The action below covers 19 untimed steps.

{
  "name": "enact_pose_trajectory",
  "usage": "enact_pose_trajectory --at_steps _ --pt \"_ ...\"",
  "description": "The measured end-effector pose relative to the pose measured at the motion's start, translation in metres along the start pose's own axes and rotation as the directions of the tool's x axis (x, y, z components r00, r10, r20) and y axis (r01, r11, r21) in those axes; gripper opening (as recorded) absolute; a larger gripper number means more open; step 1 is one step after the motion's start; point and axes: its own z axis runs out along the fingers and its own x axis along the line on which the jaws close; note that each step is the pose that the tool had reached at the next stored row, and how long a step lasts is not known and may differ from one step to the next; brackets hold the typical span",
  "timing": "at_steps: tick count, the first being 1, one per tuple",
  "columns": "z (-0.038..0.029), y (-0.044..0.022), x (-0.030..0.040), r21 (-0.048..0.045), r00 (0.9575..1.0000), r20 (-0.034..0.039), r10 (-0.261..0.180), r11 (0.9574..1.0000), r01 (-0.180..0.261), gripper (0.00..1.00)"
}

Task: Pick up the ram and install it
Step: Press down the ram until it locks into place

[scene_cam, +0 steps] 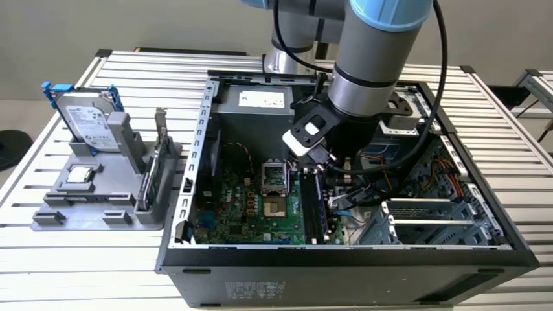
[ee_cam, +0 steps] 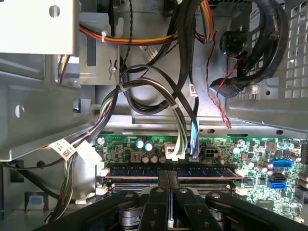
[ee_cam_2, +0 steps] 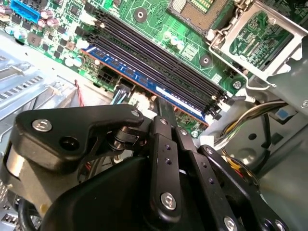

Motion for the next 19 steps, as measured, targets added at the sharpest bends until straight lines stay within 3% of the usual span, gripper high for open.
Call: enact_pose_trajectory --at_steps 7,13,19 --pt "-0.0049 0.0 -0.0003 -0.0001 1.0 -0.001 0.0 1.0 0.0 0.0" --pt "-0.0097 0.0 -0.0005 0.0 1.0 -0.0082 0.0 1.0 0.0 0.0" --pt "-0.0109 0.0 -0.0005 0.0 0.9999 -0.0104 0.0 1.0 0.0 0.0"
